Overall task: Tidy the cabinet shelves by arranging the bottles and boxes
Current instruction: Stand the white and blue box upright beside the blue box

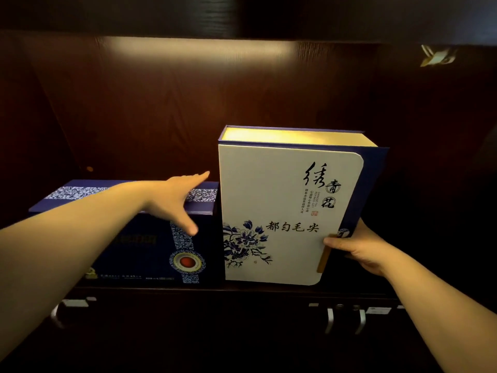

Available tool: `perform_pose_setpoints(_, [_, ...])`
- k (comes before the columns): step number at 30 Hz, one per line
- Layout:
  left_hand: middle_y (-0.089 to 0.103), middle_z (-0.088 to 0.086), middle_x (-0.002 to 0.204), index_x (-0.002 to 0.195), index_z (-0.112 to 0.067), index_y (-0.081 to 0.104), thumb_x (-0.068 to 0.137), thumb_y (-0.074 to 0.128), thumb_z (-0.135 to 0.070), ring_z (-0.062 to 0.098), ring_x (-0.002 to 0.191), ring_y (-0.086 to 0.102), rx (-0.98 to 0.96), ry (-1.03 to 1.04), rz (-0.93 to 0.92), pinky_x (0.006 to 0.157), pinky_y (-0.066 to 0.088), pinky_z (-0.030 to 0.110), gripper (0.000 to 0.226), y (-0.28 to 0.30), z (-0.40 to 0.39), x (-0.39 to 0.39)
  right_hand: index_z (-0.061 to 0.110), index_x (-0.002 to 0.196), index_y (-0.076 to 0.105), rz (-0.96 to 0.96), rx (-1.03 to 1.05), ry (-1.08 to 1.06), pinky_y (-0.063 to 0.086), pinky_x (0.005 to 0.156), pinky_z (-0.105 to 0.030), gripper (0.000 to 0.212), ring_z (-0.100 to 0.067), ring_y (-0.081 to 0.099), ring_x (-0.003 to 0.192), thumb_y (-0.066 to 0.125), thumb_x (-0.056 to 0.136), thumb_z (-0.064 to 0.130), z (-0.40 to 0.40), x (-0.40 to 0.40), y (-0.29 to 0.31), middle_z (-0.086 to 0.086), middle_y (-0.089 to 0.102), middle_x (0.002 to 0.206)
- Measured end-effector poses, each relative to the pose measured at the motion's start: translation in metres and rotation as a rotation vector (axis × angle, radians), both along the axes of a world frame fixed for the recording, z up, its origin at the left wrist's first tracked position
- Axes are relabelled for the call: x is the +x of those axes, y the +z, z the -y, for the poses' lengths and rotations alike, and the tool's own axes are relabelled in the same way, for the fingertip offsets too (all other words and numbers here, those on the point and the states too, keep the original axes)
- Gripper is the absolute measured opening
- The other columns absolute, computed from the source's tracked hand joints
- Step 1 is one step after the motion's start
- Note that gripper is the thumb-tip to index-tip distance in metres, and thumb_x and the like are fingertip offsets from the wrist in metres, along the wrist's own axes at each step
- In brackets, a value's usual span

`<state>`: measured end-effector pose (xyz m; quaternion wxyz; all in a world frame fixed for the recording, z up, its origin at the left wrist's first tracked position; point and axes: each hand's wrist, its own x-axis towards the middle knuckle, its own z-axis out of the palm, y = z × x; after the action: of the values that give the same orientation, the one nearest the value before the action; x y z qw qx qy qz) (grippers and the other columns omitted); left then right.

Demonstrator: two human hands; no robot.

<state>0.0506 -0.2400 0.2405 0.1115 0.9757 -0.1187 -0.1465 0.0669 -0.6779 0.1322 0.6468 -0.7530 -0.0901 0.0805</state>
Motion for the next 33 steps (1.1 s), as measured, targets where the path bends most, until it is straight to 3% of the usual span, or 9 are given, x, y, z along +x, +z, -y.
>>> perform_pose_setpoints(2, [-0.014, -0.002, 0.166, 0.151, -0.042, -0.019, 0.057, 0.083, -0.07, 0.025, 0.151, -0.01, 0.196, -0.028, -0.004, 0.119, 0.004, 0.058, 0.142, -0.007, -0.012, 0.001, 0.025, 0.135, 0.047, -0.018, -0.046, 0.014, 0.05, 0.069, -0.015, 0.085, 0.0, 0.066, 0.101, 0.087, 0.063, 0.004, 0.001, 0.002, 0.002, 0.005, 0.07, 0.12])
perform_pose_setpoints(4, [-0.016, -0.003, 0.166, 0.151, -0.046, -0.019, 0.059, 0.081, -0.07, 0.026, 0.151, -0.012, 0.228, -0.007, 0.029, 0.116, 0.001, 0.067, 0.138, -0.011, -0.014, 0.005, 0.022, 0.132, 0.052, -0.006, -0.074, 0.036, 0.055, 0.078, -0.021, 0.081, -0.01, 0.065, 0.11, 0.087, 0.062, 0.002, 0.003, 0.007, 0.004, 0.005, 0.072, 0.118])
perform_pose_setpoints(7, [-0.008, -0.002, 0.167, 0.152, -0.045, -0.015, 0.059, 0.083, -0.064, 0.028, 0.152, -0.004, 0.253, -0.008, 0.08, 0.113, 0.001, 0.072, 0.137, -0.015, -0.007, 0.013, 0.017, 0.138, 0.05, -0.025, -0.14, 0.06, 0.047, 0.102, -0.044, 0.085, -0.019, 0.062, 0.118, 0.087, 0.064, -0.004, 0.007, 0.014, 0.005, -0.002, 0.069, 0.124])
perform_pose_setpoints(9, [-0.002, -0.001, 0.166, 0.153, -0.044, -0.013, 0.055, 0.084, -0.063, 0.031, 0.15, 0.002, 0.259, -0.021, 0.077, 0.113, 0.004, 0.071, 0.138, -0.013, -0.002, 0.017, 0.017, 0.14, 0.048, -0.057, -0.17, 0.071, 0.044, 0.105, -0.047, 0.089, -0.019, 0.061, 0.118, 0.087, 0.062, -0.005, 0.011, 0.019, 0.006, -0.002, 0.068, 0.125])
perform_pose_setpoints(15, [0.007, -0.001, 0.163, 0.152, -0.047, -0.008, 0.05, 0.091, -0.053, 0.033, 0.145, 0.013, 0.158, -0.008, 0.023, 0.116, 0.016, 0.06, 0.142, -0.005, -0.001, 0.021, 0.02, 0.141, 0.047, -0.057, -0.166, 0.136, 0.047, 0.102, -0.045, 0.096, -0.019, 0.061, 0.119, 0.087, 0.058, -0.005, 0.018, 0.025, 0.007, 0.0, 0.069, 0.124])
perform_pose_setpoints(20, [0.012, -0.005, 0.161, 0.153, -0.044, 0.0, 0.051, 0.093, -0.05, 0.03, 0.143, 0.015, 0.121, -0.028, 0.047, 0.115, 0.02, 0.056, 0.139, -0.008, 0.012, 0.023, 0.027, 0.134, 0.052, -0.085, -0.158, 0.139, 0.052, 0.088, -0.036, 0.092, -0.015, 0.063, 0.113, 0.088, 0.051, 0.011, 0.019, 0.024, 0.007, 0.009, 0.072, 0.116])
perform_pose_setpoints(23, [0.011, -0.006, 0.161, 0.153, -0.044, 0.0, 0.051, 0.093, -0.052, 0.029, 0.143, 0.014, 0.125, -0.04, 0.045, 0.115, 0.02, 0.055, 0.138, -0.008, 0.016, 0.025, 0.029, 0.134, 0.052, -0.108, -0.143, 0.126, 0.05, 0.093, -0.046, 0.09, -0.016, 0.063, 0.113, 0.087, 0.053, 0.008, 0.022, 0.026, 0.006, 0.008, 0.072, 0.117])
perform_pose_setpoints(27, [0.011, -0.007, 0.161, 0.153, -0.045, 0.002, 0.05, 0.093, -0.052, 0.028, 0.143, 0.013, 0.122, -0.033, 0.048, 0.114, 0.02, 0.057, 0.138, -0.01, 0.016, 0.025, 0.028, 0.134, 0.051, -0.11, -0.123, 0.137, 0.058, 0.071, -0.028, 0.089, -0.009, 0.069, 0.103, 0.086, 0.055, 0.007, 0.024, 0.027, 0.007, 0.008, 0.073, 0.115])
perform_pose_setpoints(33, [0.011, -0.005, 0.162, 0.153, -0.046, 0.0, 0.05, 0.093, -0.052, 0.029, 0.143, 0.012, 0.137, -0.028, 0.059, 0.115, 0.022, 0.059, 0.138, -0.008, 0.017, 0.024, 0.033, 0.128, 0.056, -0.148, -0.152, 0.124, 0.055, 0.071, -0.033, 0.083, -0.01, 0.067, 0.105, 0.085, 0.053, 0.013, 0.021, 0.034, 0.006, 0.011, 0.073, 0.113])
